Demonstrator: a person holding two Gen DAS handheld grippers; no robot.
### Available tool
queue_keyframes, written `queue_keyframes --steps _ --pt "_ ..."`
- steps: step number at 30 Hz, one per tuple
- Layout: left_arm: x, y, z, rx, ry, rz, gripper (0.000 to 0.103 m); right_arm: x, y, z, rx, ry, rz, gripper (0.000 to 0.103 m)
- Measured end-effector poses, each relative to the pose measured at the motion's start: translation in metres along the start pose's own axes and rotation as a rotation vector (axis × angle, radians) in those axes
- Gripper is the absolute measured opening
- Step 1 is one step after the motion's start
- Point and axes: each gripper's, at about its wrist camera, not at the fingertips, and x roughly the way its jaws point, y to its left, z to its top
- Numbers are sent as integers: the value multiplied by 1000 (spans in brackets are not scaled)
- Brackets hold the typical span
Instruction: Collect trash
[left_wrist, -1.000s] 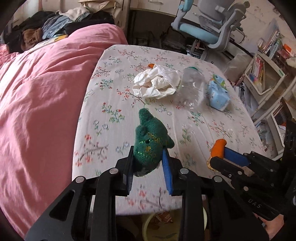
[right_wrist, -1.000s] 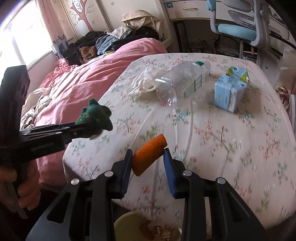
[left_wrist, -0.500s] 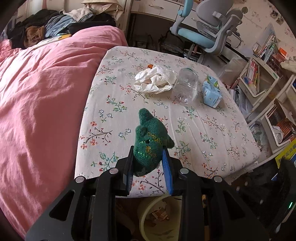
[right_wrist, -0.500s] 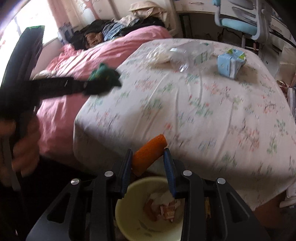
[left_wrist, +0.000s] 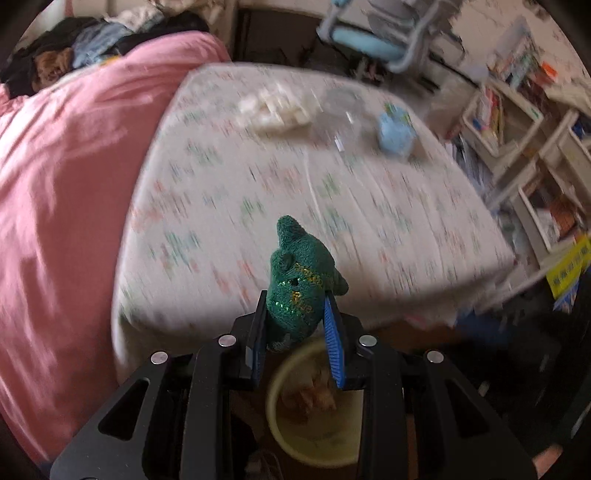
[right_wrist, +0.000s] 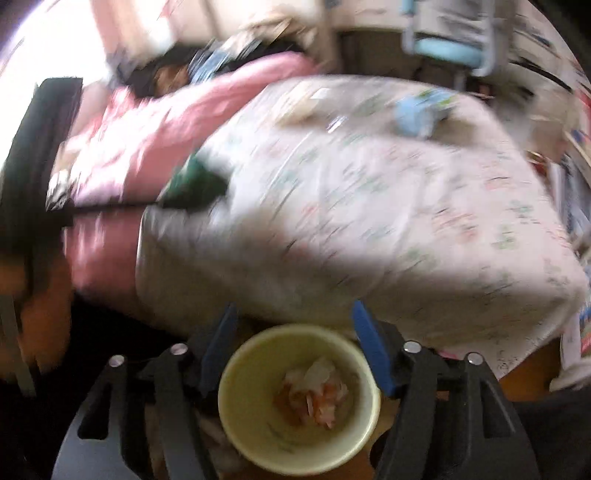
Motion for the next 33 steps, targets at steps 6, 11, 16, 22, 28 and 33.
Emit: queue_keyframes --steps 6,11,16,22,28,33 --pt "13 -35 -51 134 144 10 56 -11 -8 5 66 -91 -7 72" --pt "-4 -26 -44 98 25 78 77 -14 -14 1 86 -88 -11 74" --pt "-8 -5 -35 -5 -7 114 77 -15 -15 -2 95 -79 -12 76" --pt "-9 2 -32 -35 -22 120 78 -10 -11 -4 78 -60 -8 76" --pt "-10 4 -31 -49 -34 119 78 -7 -11 -5 77 -50 -9 77" --pt "-10 3 -32 -48 -33 118 78 -7 -11 -7 75 -46 -10 77"
